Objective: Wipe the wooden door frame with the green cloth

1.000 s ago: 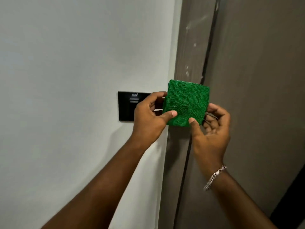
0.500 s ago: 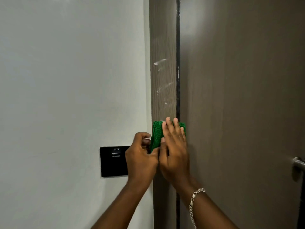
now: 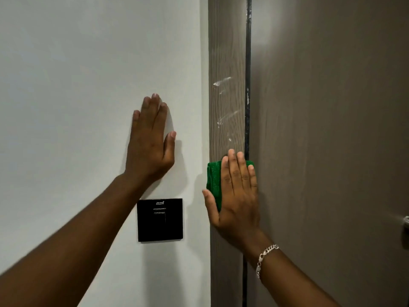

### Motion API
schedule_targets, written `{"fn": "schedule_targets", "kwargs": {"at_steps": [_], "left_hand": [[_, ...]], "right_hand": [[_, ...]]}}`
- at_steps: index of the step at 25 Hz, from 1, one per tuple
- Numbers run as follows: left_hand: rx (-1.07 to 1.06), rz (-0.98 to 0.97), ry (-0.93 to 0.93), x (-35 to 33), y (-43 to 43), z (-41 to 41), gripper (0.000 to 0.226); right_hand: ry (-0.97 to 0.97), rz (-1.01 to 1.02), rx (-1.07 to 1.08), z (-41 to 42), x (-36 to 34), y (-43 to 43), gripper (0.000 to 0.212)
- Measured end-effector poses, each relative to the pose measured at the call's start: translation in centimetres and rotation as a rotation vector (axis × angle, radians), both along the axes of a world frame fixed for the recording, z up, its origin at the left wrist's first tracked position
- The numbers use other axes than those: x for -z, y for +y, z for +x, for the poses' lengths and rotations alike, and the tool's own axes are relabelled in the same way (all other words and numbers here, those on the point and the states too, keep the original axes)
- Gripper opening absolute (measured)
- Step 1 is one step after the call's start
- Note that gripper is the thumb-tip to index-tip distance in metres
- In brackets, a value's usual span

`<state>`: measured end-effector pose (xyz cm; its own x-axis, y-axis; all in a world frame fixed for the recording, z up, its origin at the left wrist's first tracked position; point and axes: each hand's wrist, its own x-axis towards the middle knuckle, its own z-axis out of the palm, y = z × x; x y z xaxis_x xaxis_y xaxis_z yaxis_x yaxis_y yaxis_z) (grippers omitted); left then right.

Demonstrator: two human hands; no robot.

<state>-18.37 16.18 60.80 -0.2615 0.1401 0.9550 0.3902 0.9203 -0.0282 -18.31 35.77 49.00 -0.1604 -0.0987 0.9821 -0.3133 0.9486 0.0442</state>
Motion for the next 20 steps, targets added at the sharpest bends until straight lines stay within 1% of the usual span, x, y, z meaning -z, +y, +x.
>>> {"fn": "schedule_targets", "kwargs": {"at_steps": [1,2,3,5,6,7,9,10,11,14,15,16,18,19,20], "left_hand": [[-0.115,-0.058,0.008,0.0,-0.4,-0.9,0.071],[-0.193,-0.091,0.034,0.2,-0.6,-1.6,0.074],[-0.231,-0.103,0.063,0.3,-0.7,-2.1,0.076],[-0.236,-0.118,0.097,0.4,-0.6,-2.5,0.078],[-0.236,-0.114,0.11,0.4,-0.7,-2.5,0.079],[-0.241,-0.11,0.117,0.4,-0.8,-2.6,0.079],[-0.255,-0.116,0.126,0.3,-0.8,-2.6,0.079],[-0.26,-0.12,0.124,0.3,-0.7,-2.6,0.079],[-0.263,-0.123,0.122,0.3,-0.7,-2.5,0.079],[-0.253,-0.123,0.112,0.2,-0.6,-2.2,0.08],[-0.248,-0.118,0.11,0.2,-0.6,-2.2,0.08],[-0.245,-0.113,0.108,0.2,-0.6,-2.1,0.08],[-0.242,-0.115,0.108,0.2,-0.4,-2.0,0.08],[-0.244,-0.114,0.108,0.2,-0.4,-2.0,0.079],[-0.245,-0.114,0.106,0.2,-0.4,-2.0,0.08]], "right_hand": [[0.0,-0.03,-0.003,-0.1,-0.1,-0.5,0.077],[0.007,-0.01,-0.014,-0.1,0.2,-0.7,0.078],[0.017,0.049,-0.023,-0.2,0.5,-0.3,0.079],[0.017,0.171,-0.021,-0.1,1.0,1.2,0.08],[0.027,0.183,-0.018,-0.2,0.5,1.7,0.079],[0.041,0.14,-0.011,-0.3,-0.3,1.5,0.078],[0.043,-0.031,0.002,-0.6,-2.0,0.0,0.079],[0.036,-0.075,0.001,-0.5,-2.2,-0.7,0.08],[0.036,-0.055,-0.002,-0.4,-1.9,-0.9,0.082],[0.028,0.189,0.007,0.1,-0.4,1.3,0.086],[0.042,0.209,0.021,0.0,-1.0,2.0,0.086],[0.056,0.173,0.032,-0.1,-2.1,2.0,0.084],[0.055,-0.001,0.041,-0.5,-4.7,0.7,0.082],[0.058,-0.056,0.031,-0.5,-5.4,0.0,0.082],[0.066,-0.051,0.019,-0.6,-5.4,-0.4,0.082]]}}
